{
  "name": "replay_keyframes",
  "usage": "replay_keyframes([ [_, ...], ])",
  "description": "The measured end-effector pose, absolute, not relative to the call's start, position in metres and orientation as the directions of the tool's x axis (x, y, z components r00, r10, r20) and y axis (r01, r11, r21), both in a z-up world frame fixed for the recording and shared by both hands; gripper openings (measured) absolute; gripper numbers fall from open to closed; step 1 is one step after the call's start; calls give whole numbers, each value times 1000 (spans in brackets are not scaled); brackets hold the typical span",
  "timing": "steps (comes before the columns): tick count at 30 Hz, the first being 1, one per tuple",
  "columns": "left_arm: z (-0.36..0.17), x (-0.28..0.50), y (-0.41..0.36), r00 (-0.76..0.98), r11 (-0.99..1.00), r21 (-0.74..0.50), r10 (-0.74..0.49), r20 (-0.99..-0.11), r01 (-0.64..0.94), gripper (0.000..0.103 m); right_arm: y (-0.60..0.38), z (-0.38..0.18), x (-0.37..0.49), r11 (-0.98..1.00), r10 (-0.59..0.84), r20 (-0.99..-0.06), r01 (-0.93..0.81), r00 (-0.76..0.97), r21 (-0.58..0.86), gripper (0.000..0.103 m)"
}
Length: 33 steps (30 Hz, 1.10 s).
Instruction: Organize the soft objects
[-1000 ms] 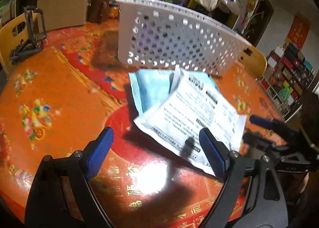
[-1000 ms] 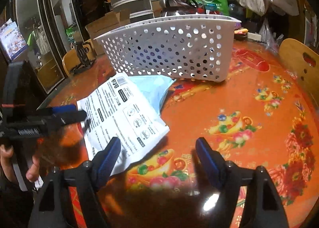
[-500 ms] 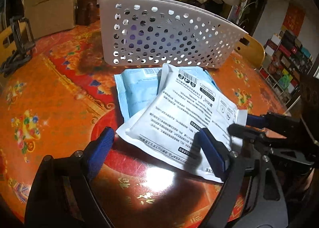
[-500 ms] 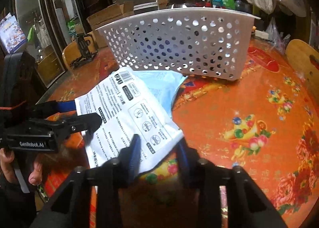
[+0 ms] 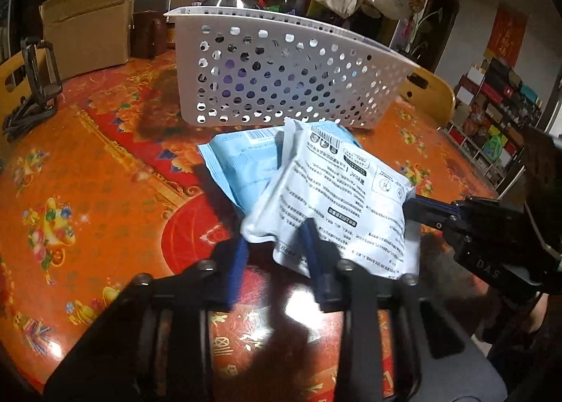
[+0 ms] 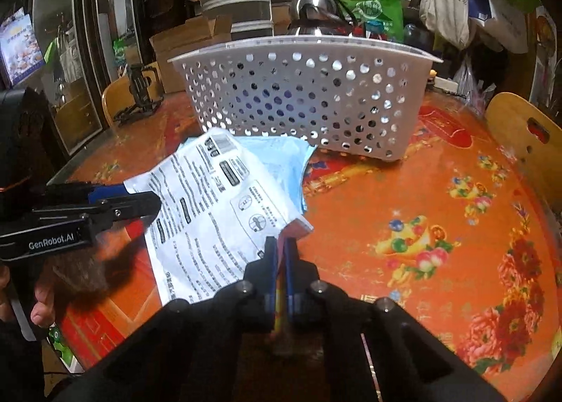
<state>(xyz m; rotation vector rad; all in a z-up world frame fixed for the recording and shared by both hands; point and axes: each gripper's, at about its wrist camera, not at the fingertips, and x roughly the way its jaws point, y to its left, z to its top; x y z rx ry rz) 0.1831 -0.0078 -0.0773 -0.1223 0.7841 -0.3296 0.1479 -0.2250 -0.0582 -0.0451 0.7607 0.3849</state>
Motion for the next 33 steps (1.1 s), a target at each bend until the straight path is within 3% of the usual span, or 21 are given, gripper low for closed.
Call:
replay_keyframes([
  [14,-74,164,-3,680,928,-256,-373,-631,271,12,-229,-48,127,917,362,-630,-384,688,107,0],
  [20,-75,165,-1,678,928,-266,-373,-633,262,12,-239,-54,143,925,352,-695,-349,627,153,1],
  [22,-78,169,-1,668,931,-265,-364,-649,250,12,-236,-58,149,929,335,-717,-342,611,143,10],
  [24,-80,172,1,655,932,-271,-362,-664,241,13,-234,-61,154,934,321,-730,-327,603,140,40],
  [26,-83,175,2,637,933,-274,-361,-681,235,14,-233,-63,156,938,308,-736,-323,603,129,56],
  [33,-90,183,4,608,935,-284,-355,-710,214,18,-228,-67,165,912,374,-744,-364,553,188,54],
])
